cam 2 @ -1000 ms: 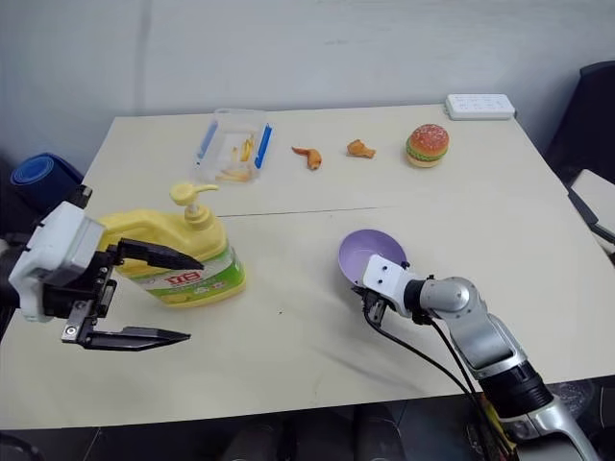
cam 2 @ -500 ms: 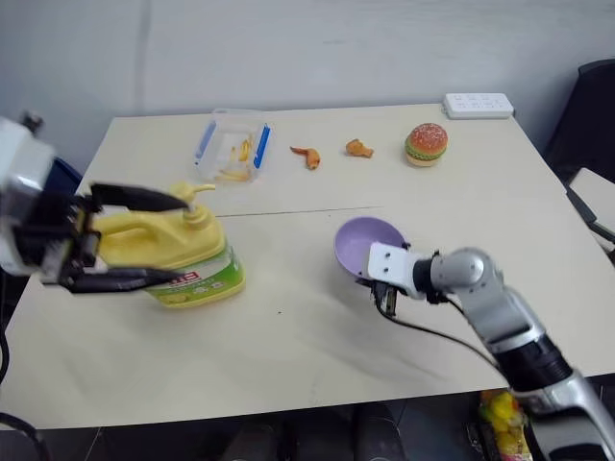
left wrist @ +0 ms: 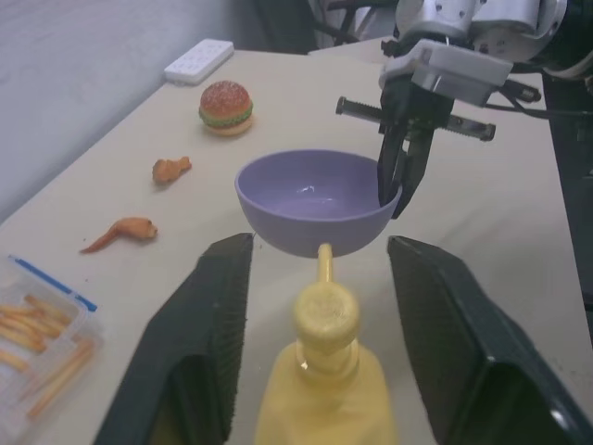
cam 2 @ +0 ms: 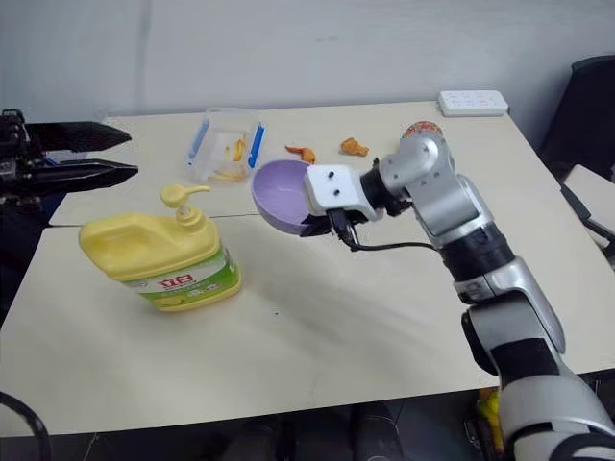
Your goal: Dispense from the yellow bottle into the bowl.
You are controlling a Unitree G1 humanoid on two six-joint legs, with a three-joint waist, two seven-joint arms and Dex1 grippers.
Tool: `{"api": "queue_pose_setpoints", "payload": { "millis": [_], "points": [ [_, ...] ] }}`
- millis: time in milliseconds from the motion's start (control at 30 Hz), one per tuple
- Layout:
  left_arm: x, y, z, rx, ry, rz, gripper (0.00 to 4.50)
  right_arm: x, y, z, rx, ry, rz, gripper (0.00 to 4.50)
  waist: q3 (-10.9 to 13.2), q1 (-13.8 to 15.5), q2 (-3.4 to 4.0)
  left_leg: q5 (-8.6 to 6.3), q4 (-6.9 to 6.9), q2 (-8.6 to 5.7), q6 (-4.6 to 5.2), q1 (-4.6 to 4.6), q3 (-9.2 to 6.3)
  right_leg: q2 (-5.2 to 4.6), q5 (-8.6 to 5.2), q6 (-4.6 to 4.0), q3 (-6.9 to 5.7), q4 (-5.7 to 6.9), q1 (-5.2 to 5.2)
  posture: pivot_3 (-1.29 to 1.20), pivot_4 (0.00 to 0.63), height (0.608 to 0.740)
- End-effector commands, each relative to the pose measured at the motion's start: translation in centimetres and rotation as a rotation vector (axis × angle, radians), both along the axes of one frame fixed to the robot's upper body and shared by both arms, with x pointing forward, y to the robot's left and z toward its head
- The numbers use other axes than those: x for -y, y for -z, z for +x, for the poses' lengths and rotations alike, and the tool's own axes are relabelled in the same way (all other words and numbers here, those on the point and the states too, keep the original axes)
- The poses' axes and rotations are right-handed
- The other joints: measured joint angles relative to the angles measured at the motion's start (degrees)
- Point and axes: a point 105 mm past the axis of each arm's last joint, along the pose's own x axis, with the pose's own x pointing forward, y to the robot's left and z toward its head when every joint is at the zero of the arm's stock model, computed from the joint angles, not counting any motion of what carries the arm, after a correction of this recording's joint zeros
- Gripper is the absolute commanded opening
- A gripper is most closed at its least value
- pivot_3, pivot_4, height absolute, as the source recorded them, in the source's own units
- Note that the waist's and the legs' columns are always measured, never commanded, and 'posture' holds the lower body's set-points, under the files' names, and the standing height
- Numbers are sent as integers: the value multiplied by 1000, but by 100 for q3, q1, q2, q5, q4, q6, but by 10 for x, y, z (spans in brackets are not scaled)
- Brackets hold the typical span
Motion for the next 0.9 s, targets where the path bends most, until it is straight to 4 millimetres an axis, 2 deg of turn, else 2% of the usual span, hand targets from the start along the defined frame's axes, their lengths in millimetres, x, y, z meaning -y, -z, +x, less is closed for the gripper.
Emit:
{"api": "queue_pose_setpoints", "payload": {
  "millis": [33, 167, 300, 500, 900],
  "points": [
    [-1, -1, 3, 33, 4, 34, 1180, -12, -11, -2, 30, -83, -29, 0, 0, -9, 0, 0, 0, 0, 0, 0, 1, 0, 0, 0, 0, 0, -1, 0, 150, 740],
    [0, 1, 9, 38, 4, 31, 47, -23, -14, 1, 32, -113, -43, 0, 0, -34, 0, 3, 1, 3, -7, -1, 2, 3, 0, 0, 1, 11, -10, 0, 150, 740],
    [4, 6, 13, 40, 13, 52, 47, -32, -15, -1, 51, -164, -74, 0, 0, -49, 0, 3, 2, 4, -7, -3, 2, 2, 0, 0, 1, 12, -14, 0, 150, 740],
    [8, 10, 15, 35, 31, 77, 47, -42, -27, -10, 93, -240, -109, 0, 0, -101, 0, 3, 6, 4, -8, -13, 4, 1, 0, 0, 2, 21, -33, 0, 150, 740],
    [10, 14, 15, 37, 56, 132, 47, -48, -36, -18, 168, -319, -191, 0, 0, -166, 0, 2, 9, 4, -9, -17, 2, -3, 0, -1, 6, 36, -52, 0, 150, 740]
  ]
}}
